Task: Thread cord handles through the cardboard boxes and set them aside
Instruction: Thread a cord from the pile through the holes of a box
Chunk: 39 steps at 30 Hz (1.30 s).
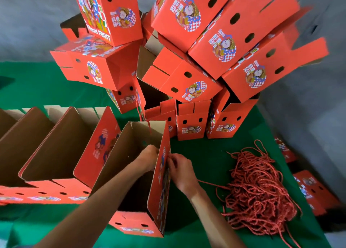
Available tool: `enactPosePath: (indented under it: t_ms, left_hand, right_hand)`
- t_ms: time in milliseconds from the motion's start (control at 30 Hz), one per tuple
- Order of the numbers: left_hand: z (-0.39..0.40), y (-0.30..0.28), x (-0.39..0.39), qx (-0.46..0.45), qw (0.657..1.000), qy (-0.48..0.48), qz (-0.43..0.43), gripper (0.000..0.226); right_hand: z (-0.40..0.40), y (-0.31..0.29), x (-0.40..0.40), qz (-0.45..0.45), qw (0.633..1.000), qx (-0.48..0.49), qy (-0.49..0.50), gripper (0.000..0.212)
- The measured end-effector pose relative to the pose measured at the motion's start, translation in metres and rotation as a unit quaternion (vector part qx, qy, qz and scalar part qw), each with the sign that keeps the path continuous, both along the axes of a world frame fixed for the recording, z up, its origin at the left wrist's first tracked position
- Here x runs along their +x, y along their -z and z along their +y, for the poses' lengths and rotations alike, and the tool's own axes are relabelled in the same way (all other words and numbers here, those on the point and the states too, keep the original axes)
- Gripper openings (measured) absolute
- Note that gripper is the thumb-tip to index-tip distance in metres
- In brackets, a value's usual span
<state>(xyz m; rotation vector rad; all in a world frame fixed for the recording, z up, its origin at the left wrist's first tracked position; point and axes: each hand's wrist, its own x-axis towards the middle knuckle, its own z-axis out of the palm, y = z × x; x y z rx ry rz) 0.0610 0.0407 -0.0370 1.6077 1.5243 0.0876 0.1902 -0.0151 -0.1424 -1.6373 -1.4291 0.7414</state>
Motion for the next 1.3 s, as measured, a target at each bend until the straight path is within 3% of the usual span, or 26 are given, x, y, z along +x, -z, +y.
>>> enactPosePath:
  t_ms: [133, 200, 267, 367, 433, 533, 600, 667, 733, 833, 933, 1033, 1067, 1167, 1300]
  left_hand:
    - [-0.002, 0.004, 0.014, -0.023, 0.998, 0.032, 0.053, 0.028]
    - [-0.003, 0.003, 0.017, -0.021, 0.999, 0.017, 0.042, 0.021]
    - [-0.005, -0.002, 0.015, -0.035, 0.999, 0.011, 0.039, 0.023]
    - [-0.001, -0.002, 0.005, -0.054, 0.998, 0.007, 0.024, 0.028]
    - [0.001, -0.004, -0.001, -0.051, 0.999, -0.015, 0.012, 0.026]
    - [0.002, -0.007, -0.009, -0.064, 0.997, -0.051, -0.014, 0.026]
    - [0.003, -0.011, -0.013, -0.067, 0.995, -0.063, -0.030, 0.037]
    - [0.000, -0.016, -0.015, -0.049, 0.995, -0.074, -0.051, 0.052]
    - [-0.005, -0.023, -0.015, -0.052, 0.990, -0.094, -0.089, 0.070]
    - [-0.021, -0.035, -0.014, -0.108, 0.978, -0.088, -0.157, 0.077]
    - [-0.035, -0.040, -0.014, -0.121, 0.984, -0.019, -0.132, 0.054]
    - [-0.043, -0.036, -0.016, -0.155, 0.978, 0.009, -0.137, 0.030]
    - [-0.045, -0.035, -0.017, -0.163, 0.977, 0.009, -0.139, 0.026]
    - [-0.047, -0.031, -0.024, -0.172, 0.976, 0.026, -0.129, 0.022]
    - [-0.049, -0.028, -0.032, -0.179, 0.977, 0.063, -0.094, 0.021]
  right_hand:
    - [-0.019, 0.018, 0.017, -0.003, 0.994, -0.106, -0.027, 0.021]
    - [-0.035, 0.035, 0.032, -0.106, 0.973, -0.207, -0.005, 0.026]
    - [-0.053, 0.049, 0.051, -0.234, 0.923, -0.300, 0.055, 0.028]
    - [-0.074, 0.060, 0.073, -0.278, 0.887, -0.350, 0.120, 0.025]
    - [-0.073, 0.059, 0.081, -0.215, 0.914, -0.320, 0.128, 0.025]
    - [-0.056, 0.030, 0.072, 0.044, 0.961, -0.248, 0.112, 0.023]
    - [-0.044, 0.005, 0.065, 0.222, 0.949, -0.196, 0.106, 0.015]
    - [-0.039, -0.009, 0.065, 0.295, 0.940, -0.135, 0.109, 0.011]
    - [-0.039, -0.009, 0.069, 0.271, 0.947, -0.108, 0.137, 0.007]
    - [-0.044, 0.010, 0.070, 0.254, 0.940, -0.105, 0.202, 0.009]
    - [-0.058, 0.036, 0.066, 0.236, 0.933, -0.108, 0.249, 0.017]
    - [-0.071, 0.065, 0.061, 0.084, 0.953, -0.147, 0.250, 0.044]
    - [-0.073, 0.074, 0.059, 0.029, 0.958, -0.150, 0.244, 0.044]
    - [-0.069, 0.086, 0.048, -0.068, 0.974, -0.159, 0.146, 0.012]
    - [-0.057, 0.098, 0.038, -0.142, 0.974, -0.174, 0.027, 0.024]
